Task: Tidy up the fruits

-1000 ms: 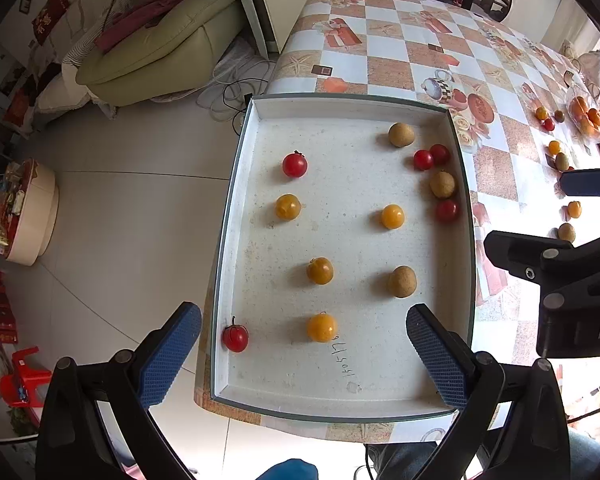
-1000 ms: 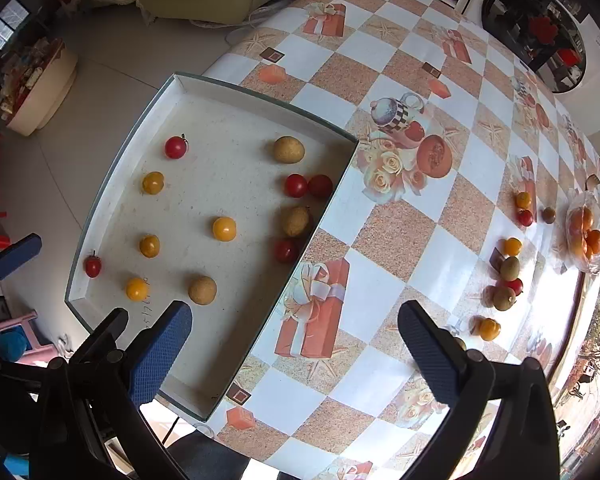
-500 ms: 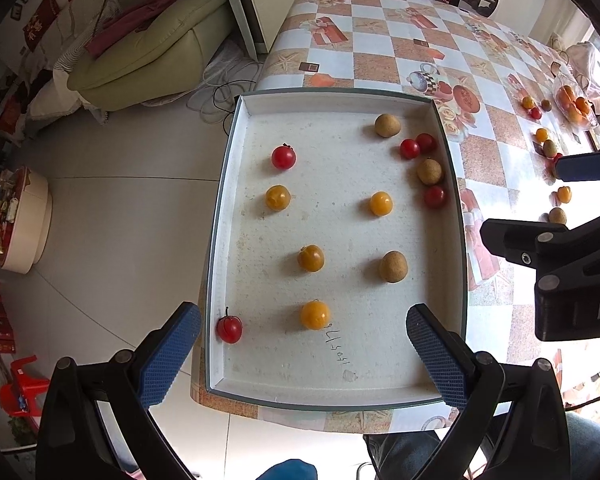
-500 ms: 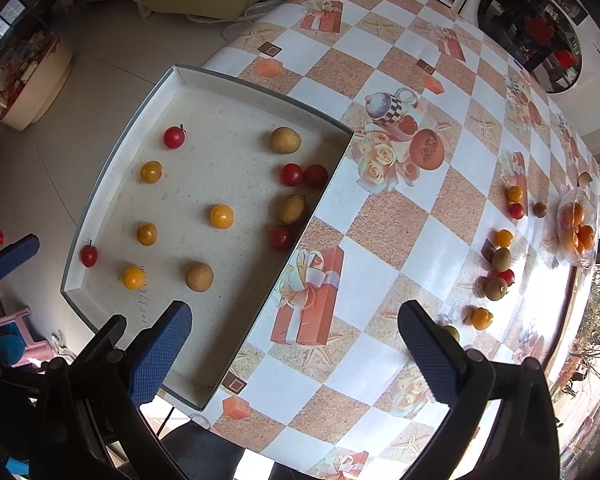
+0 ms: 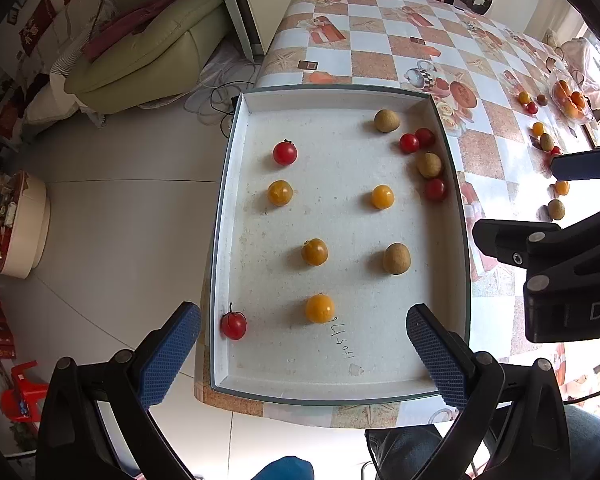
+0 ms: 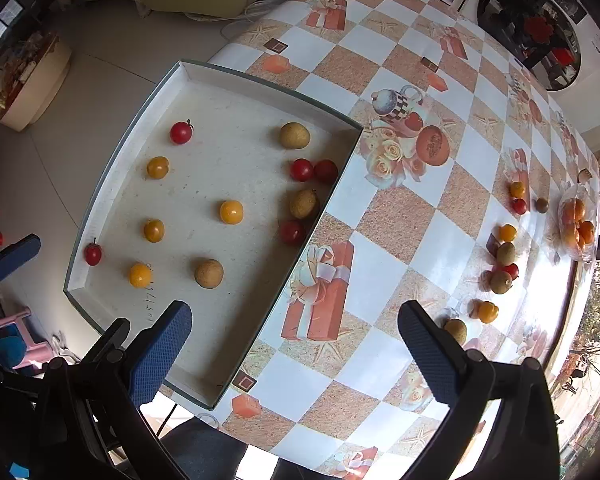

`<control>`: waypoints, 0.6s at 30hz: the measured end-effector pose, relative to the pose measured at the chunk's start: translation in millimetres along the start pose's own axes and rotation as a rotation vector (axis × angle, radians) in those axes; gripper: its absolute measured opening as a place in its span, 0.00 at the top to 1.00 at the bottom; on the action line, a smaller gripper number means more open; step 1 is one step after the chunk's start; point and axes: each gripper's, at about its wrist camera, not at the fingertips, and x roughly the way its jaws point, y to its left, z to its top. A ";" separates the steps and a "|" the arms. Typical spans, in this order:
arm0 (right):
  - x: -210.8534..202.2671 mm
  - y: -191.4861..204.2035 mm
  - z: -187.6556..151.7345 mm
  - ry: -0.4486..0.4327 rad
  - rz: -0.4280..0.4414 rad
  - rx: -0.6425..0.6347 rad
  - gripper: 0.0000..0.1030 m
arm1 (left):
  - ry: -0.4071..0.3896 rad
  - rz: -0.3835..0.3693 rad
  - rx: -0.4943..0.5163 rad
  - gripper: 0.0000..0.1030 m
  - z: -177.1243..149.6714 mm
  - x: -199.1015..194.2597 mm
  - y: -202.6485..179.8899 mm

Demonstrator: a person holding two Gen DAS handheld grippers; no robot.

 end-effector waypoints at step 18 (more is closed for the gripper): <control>4.6 4.4 -5.8 0.009 0.008 0.009 0.00 | 0.017 -0.026 -0.003 0.00 -2.0 3.9 1.2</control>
